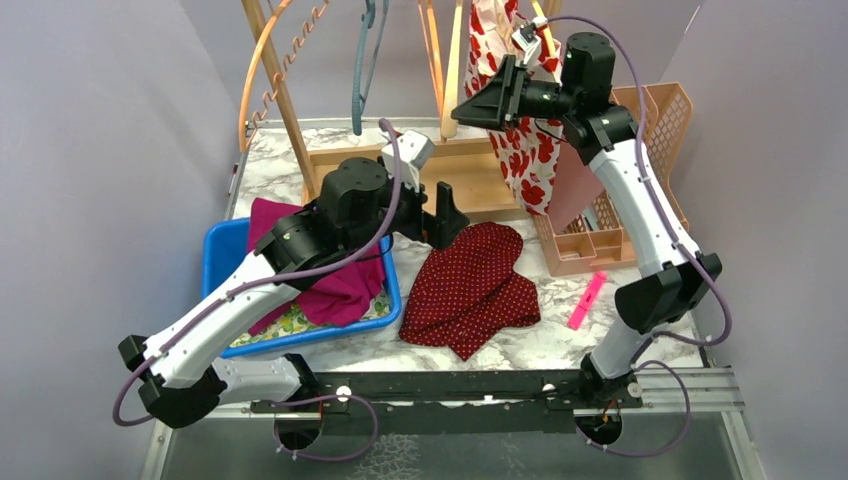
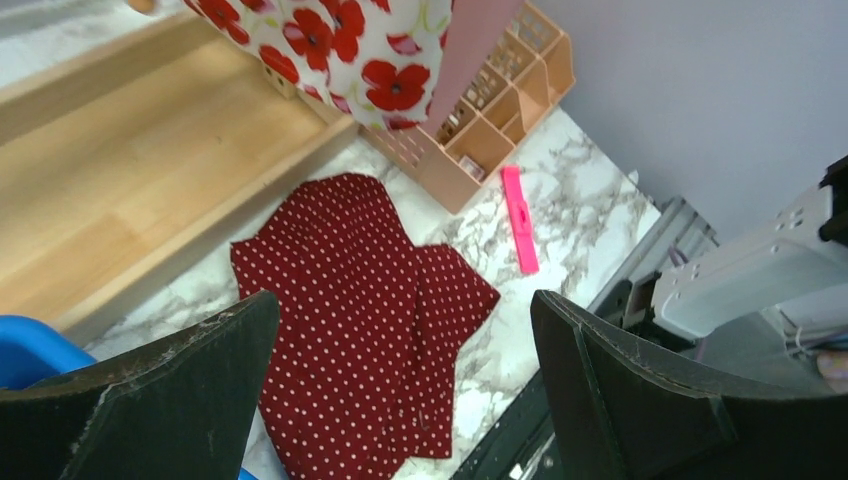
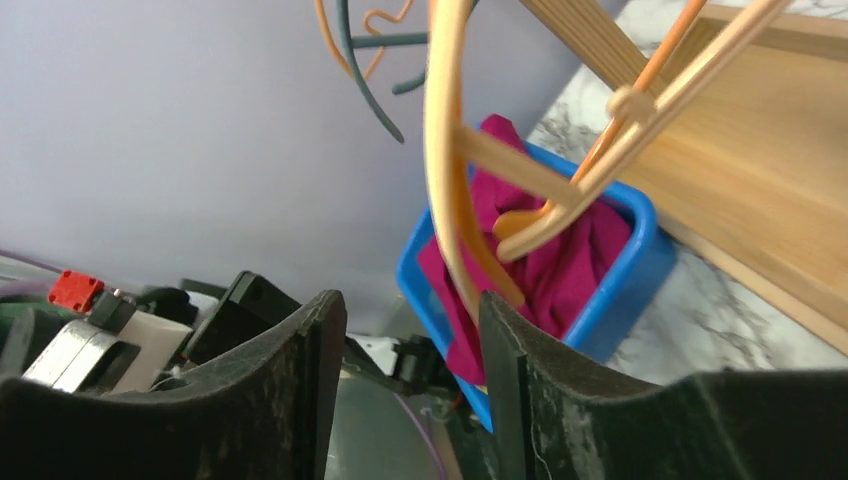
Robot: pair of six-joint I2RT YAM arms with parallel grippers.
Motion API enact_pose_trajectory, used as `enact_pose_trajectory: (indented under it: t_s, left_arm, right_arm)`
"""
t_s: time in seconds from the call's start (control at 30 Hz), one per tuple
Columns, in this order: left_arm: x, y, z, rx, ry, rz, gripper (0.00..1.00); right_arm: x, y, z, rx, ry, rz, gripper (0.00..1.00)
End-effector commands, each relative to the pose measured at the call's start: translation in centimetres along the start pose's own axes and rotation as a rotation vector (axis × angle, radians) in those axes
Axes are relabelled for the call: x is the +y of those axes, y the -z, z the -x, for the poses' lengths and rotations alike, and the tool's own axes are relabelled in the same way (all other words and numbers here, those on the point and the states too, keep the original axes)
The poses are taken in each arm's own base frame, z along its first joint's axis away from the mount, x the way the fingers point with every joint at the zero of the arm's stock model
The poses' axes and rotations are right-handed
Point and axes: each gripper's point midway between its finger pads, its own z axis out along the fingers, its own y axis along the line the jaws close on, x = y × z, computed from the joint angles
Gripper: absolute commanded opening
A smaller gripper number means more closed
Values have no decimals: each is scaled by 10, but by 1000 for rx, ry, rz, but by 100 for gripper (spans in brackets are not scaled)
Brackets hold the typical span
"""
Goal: Remove the skirt from the hanger
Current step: Place the hanger at the clothesline, then pick up the skirt from the center of the board.
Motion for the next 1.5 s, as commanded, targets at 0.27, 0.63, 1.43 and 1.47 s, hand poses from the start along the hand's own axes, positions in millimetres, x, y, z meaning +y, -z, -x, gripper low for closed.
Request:
enact_pose_trajectory:
  t_s: [0.27, 0.63, 1.43, 1.47]
  left_arm:
    - [-16, -30, -78, 234, -45, -77, 96]
    - [-5, -83, -201, 530, -284, 44, 95]
    - [74, -130, -368, 899, -504, 141, 75]
    - [80, -126, -366, 895, -513, 167, 68]
  right_arm:
    - [60, 95, -31, -106, 293, -245, 86]
    - [88, 164, -74, -227, 408, -384, 98]
    - [100, 195, -91, -246, 449, -467, 100]
    - [99, 195, -90, -246, 447, -468, 100]
